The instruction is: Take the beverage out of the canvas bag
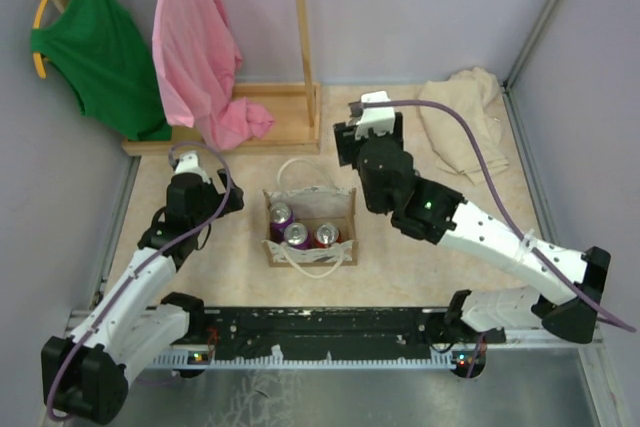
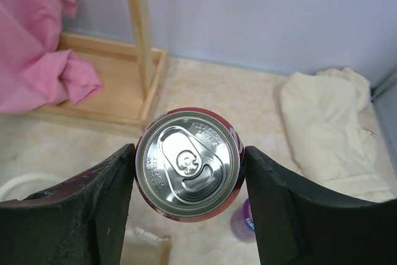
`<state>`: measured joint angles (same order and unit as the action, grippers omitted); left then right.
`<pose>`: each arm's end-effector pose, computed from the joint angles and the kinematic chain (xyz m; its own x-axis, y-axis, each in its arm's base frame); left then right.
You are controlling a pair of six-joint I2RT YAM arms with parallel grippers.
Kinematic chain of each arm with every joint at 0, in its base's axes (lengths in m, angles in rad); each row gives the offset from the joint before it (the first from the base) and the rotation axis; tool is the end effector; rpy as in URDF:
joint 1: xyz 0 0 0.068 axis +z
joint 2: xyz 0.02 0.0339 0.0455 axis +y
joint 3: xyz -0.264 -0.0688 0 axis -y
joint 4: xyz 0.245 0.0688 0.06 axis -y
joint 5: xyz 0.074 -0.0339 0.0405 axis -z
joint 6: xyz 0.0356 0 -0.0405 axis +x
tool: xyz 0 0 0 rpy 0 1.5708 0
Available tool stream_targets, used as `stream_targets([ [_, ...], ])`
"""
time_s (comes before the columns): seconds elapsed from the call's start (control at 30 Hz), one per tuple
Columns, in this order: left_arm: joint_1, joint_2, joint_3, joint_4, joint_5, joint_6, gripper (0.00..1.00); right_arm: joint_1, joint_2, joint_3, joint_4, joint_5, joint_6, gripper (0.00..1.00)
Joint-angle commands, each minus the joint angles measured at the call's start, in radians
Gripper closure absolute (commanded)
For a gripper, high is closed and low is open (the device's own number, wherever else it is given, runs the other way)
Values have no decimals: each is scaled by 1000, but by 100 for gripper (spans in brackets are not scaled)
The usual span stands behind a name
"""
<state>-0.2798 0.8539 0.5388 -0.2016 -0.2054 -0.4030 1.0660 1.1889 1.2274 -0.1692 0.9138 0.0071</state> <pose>0.1872 -0.0462 0.2399 -0.4760 -0.2627 -0.8393 -0.0943 0.9641 -0.2483 0.1500 0.2131 0.4154 -0.0641 -0.1071 -0.9922 -0.1544 0.9833 -0.0962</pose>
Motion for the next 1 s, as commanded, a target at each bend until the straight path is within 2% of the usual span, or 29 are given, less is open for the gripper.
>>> stream_targets([
  [0.0,-2,-17,-11,24,24,-11,1,-122,8,115,98,59,-32,100],
  [0.17,-3,-28,-16,24,21,-18,1,-318,60,115,1,-107,91,100],
  [0.27,-3,-38,-20,28,16,-18,1,-383,81,59,34,-198,114,100],
  [0.5,-4,-34,-23,28,12,-13,1,-448,147,-60,168,-331,104,100],
  [0.97,-4,-29,-11,16,15,-8,1,-469,292,-261,399,-471,128,100],
])
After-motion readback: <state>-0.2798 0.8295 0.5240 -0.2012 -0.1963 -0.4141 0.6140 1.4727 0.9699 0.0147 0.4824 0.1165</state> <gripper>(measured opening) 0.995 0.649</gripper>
